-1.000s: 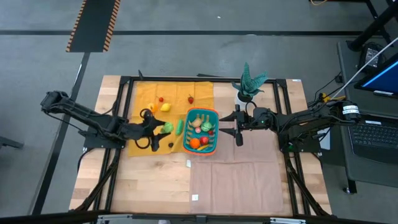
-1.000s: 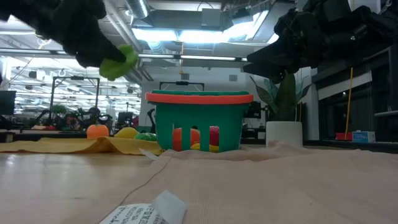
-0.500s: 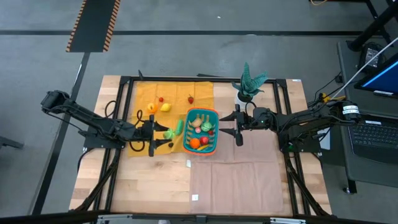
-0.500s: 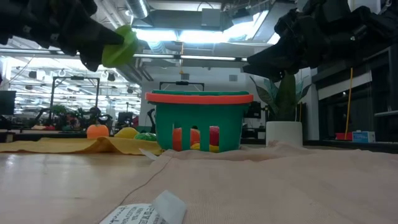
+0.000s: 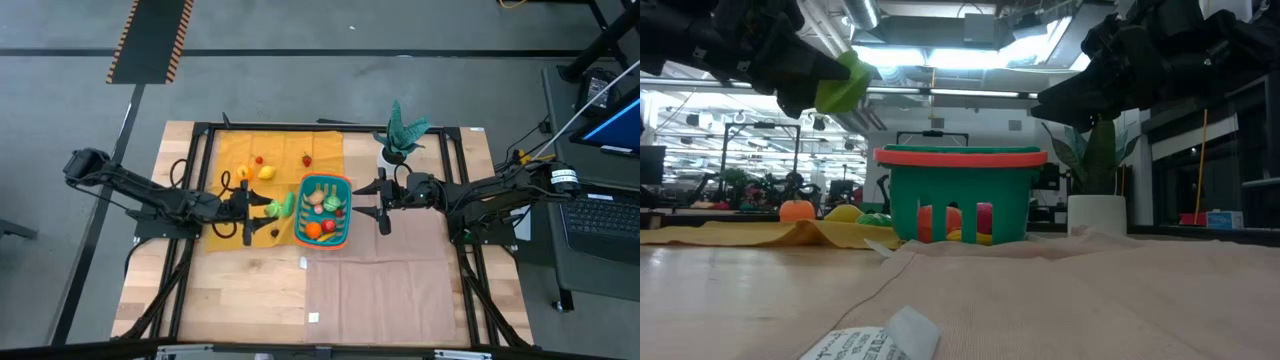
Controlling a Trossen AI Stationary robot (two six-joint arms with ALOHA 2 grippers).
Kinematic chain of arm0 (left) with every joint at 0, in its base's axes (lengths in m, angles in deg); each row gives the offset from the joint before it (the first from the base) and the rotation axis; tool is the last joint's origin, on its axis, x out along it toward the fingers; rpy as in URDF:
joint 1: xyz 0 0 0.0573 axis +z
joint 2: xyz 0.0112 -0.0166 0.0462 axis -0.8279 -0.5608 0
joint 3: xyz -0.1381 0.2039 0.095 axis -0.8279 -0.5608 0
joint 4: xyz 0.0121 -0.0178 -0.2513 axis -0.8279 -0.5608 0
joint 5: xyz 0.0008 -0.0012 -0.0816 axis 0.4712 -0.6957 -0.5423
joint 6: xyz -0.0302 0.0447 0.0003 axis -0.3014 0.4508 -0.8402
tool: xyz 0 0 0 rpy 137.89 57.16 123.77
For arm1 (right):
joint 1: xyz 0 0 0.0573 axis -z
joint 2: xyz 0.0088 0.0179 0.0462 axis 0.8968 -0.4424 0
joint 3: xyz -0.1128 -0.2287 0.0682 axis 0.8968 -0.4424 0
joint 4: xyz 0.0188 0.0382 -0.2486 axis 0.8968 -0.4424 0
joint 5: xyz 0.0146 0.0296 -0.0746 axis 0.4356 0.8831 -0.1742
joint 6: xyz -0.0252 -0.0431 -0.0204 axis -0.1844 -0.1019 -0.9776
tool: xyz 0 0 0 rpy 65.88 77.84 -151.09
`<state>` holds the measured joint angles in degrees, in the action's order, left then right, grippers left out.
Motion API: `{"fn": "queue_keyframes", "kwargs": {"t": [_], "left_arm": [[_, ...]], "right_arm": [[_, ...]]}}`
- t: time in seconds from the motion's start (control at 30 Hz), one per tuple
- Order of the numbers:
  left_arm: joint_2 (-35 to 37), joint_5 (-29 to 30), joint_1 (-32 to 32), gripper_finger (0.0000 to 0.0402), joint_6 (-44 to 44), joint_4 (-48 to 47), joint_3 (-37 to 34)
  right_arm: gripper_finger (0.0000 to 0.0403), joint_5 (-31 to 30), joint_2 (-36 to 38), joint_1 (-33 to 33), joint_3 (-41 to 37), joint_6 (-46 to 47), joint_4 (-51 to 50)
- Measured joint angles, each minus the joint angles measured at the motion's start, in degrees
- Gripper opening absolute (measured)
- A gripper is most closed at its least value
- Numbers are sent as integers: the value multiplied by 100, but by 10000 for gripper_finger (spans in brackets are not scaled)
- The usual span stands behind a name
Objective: Pick and placing Produce into tupperware
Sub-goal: Put the starfruit into the basket
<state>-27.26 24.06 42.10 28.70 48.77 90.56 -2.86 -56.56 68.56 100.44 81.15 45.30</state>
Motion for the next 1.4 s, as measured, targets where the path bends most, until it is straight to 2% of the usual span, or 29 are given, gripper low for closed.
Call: {"fn": "queue_keyframes", "kwargs": {"t": [0.17,0.27,0.37,0.47,0.63,0.87,1.2,1.4], "left_arm": [[-307,-203,265,225,142,622,0],[-715,-455,464,225,173,1261,3],[-1240,-470,665,225,175,1729,16],[-1795,-625,855,225,178,1879,262],[-2636,-1289,1136,225,580,1889,1000],[-3290,-2085,1476,225,772,1363,1948],[-3569,-2255,1566,225,768,274,2740],[-3569,-2253,1560,227,732,-1145,3356]], "right_arm": [[225,0,0,0,0,-4,-9],[225,1,0,0,0,9,-9],[225,0,0,0,0,338,-13],[225,2,0,0,0,409,-9],[225,2,0,0,0,446,-13],[225,2,0,0,0,343,-3],[225,4,3,0,0,262,-135],[225,4,4,0,0,270,-188]]}}
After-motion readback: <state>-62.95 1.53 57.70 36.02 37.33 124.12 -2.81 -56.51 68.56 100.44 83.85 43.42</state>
